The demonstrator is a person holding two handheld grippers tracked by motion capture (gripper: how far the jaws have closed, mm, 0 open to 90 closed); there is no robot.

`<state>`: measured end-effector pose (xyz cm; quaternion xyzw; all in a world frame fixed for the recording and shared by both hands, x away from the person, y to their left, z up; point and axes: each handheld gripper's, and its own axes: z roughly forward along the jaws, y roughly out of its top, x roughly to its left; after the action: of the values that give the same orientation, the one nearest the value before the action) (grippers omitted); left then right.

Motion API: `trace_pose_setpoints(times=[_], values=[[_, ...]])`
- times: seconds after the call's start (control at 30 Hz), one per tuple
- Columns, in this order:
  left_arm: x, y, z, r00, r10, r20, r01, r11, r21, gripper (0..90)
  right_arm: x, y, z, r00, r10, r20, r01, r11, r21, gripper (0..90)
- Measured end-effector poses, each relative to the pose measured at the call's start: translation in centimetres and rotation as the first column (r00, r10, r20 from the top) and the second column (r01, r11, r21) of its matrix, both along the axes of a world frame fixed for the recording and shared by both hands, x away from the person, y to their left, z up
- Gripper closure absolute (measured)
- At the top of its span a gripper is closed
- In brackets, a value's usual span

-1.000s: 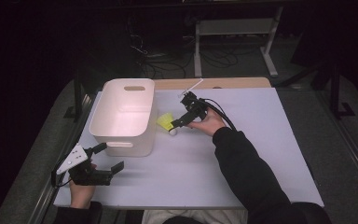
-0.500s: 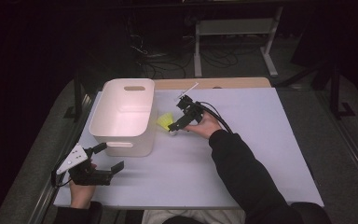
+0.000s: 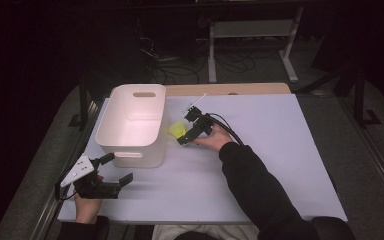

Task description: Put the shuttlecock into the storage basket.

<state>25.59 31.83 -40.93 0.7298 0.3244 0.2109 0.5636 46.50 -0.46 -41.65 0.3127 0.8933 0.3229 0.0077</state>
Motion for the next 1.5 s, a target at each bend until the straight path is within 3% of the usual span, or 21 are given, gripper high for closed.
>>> trace_pose_setpoints(times=[0.67, 0.73, 1.0, 1.37, 1.5], values=[[0.0, 0.0, 0.0, 1.0000, -0.001, 0.000, 0.001, 1.0000, -0.002, 0.0, -0.1, 0.5, -0.7, 0.9996, -0.018, -0.021, 0.018, 1.000, -0.008, 28.1], [0.0, 0.0, 0.0, 1.0000, 0.000, 0.001, 0.000, 1.0000, -0.003, 0.0, -0.1, 0.6, -0.9, 0.9995, -0.016, -0.028, 0.015, 1.000, -0.015, 34.5], [0.0, 0.0, 0.0, 1.0000, 0.002, 0.002, -0.002, 1.0000, -0.006, 0.0, 0.1, 0.8, -1.2, 0.9985, -0.035, -0.043, 0.034, 0.999, -0.030, 41.8], [0.0, 0.0, 0.0, 1.0000, 0.002, 0.001, -0.002, 1.0000, -0.006, 0.0, 0.1, 1.1, -1.3, 0.9970, -0.063, -0.045, 0.061, 0.997, -0.041, 61.8], [0.0, 0.0, 0.0, 1.0000, 0.002, 0.001, -0.002, 1.0000, -0.005, 0.0, 0.2, 0.9, -1.2, 0.9964, -0.070, -0.048, 0.068, 0.997, -0.043, 62.9]])
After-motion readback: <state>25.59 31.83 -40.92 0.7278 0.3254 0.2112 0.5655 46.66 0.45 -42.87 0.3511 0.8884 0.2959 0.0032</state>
